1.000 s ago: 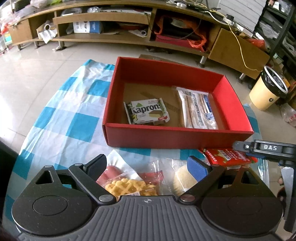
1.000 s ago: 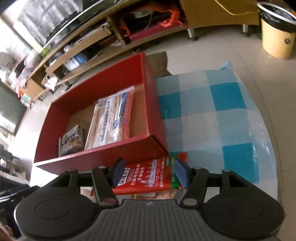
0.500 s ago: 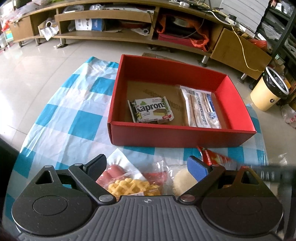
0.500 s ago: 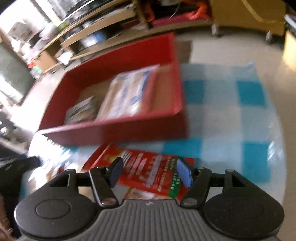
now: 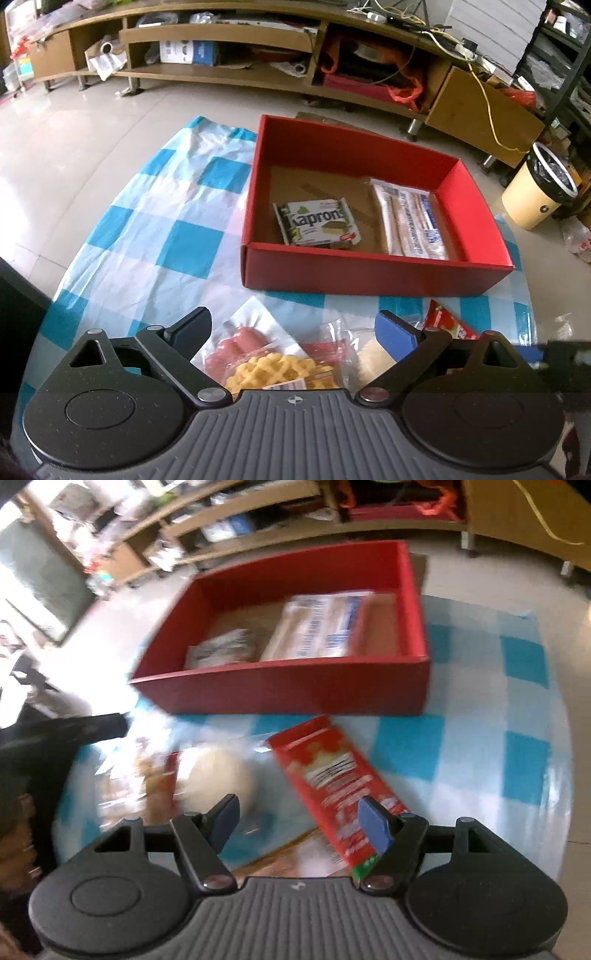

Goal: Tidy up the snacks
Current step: 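Grasp the red spicy-strip packet with the right tool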

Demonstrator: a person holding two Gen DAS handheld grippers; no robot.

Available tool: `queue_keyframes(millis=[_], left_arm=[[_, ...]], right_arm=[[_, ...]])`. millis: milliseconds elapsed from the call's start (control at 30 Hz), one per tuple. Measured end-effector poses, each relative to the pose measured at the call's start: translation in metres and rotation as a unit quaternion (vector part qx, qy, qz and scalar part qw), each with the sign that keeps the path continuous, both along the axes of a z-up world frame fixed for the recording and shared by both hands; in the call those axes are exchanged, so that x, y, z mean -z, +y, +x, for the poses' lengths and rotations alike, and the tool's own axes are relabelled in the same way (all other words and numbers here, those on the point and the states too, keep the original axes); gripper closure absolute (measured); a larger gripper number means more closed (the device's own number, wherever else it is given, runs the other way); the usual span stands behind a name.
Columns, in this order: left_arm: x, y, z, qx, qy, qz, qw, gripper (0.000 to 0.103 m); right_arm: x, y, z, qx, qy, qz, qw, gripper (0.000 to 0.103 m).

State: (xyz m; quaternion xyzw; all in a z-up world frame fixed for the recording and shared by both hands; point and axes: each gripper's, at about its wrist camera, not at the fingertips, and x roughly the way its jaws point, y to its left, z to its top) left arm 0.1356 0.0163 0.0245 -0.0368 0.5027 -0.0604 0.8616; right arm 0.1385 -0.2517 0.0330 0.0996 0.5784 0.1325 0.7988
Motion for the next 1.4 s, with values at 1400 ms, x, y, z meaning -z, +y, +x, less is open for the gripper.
queue_keyframes(millis=[1400], left_arm=[[0.016,0.031,-0.003,0.012,0.026,0.002,0.9996,0.003]], right_arm=[[0.037,0.039,0.019,-0.129,-0.016,-0.112,0.985,0.037]])
